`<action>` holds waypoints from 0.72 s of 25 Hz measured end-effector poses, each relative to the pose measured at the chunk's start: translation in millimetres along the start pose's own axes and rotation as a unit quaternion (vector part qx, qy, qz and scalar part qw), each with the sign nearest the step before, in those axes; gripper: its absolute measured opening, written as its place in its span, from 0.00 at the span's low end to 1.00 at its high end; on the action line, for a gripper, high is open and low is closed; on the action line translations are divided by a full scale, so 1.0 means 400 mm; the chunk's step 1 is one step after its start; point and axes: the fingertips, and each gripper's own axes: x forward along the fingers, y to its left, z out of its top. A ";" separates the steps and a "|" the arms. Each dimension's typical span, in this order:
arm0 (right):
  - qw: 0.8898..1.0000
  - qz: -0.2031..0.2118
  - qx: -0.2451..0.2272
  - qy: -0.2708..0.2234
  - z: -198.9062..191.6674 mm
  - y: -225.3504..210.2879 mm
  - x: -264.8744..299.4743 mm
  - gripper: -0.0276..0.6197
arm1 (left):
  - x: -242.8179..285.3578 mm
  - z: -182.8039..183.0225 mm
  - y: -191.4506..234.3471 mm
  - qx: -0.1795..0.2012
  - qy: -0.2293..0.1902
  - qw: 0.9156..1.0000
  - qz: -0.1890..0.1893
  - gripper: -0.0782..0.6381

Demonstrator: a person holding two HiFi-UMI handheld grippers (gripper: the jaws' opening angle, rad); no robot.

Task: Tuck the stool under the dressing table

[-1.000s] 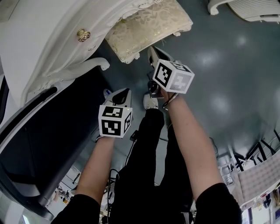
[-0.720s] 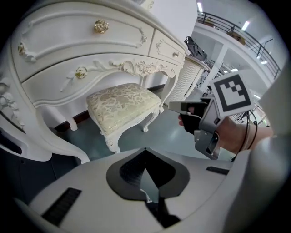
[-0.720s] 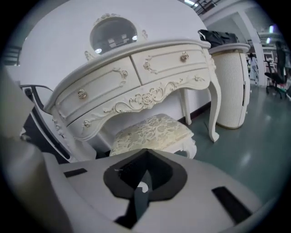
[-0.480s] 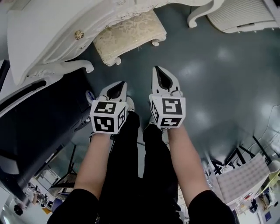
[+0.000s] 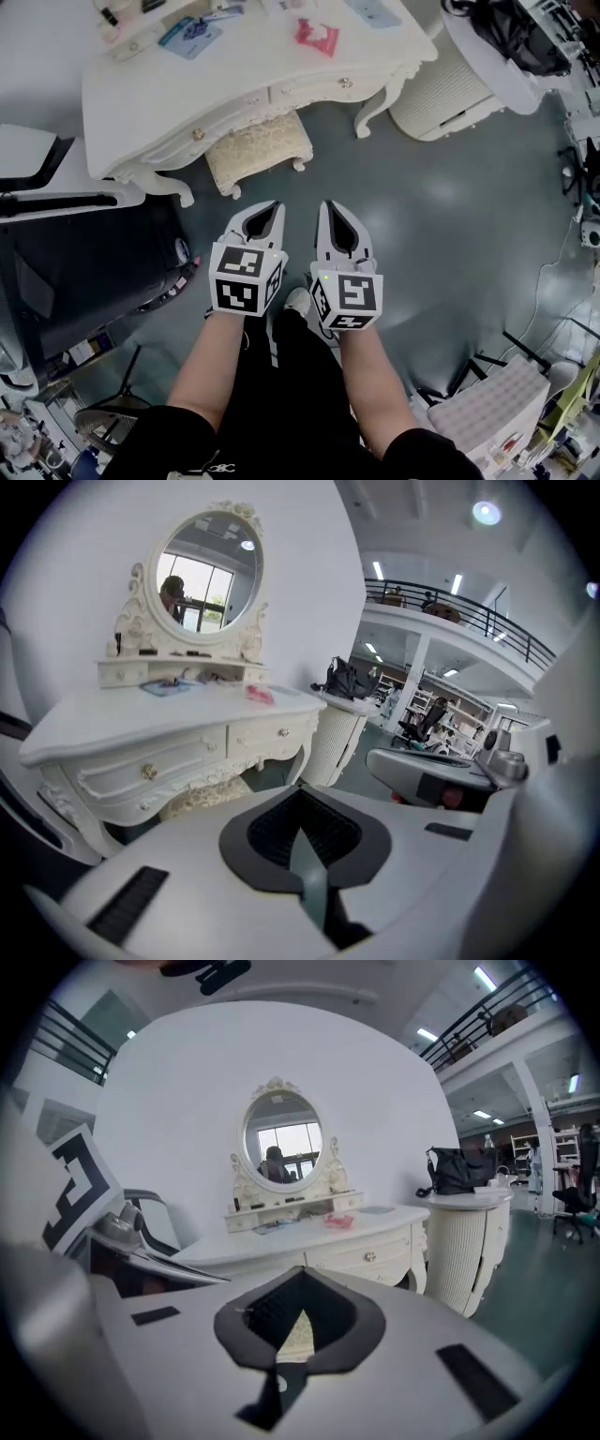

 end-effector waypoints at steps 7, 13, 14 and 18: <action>0.994 -0.040 0.041 -0.091 0.355 -0.005 -0.165 0.05 | -0.210 0.330 -0.114 0.035 -0.094 0.995 0.008 0.11; 0.990 -0.059 0.025 -0.129 0.545 -0.022 -0.297 0.05 | -0.368 0.490 -0.191 0.068 -0.122 0.990 0.025 0.11; 0.989 -0.059 0.022 -0.135 0.568 -0.026 -0.309 0.05 | -0.385 0.510 -0.196 0.072 -0.127 0.989 0.028 0.11; 0.987 -0.043 0.020 -0.154 0.630 -0.028 -0.353 0.05 | -0.430 0.548 -0.206 0.068 -0.140 0.987 0.037 0.11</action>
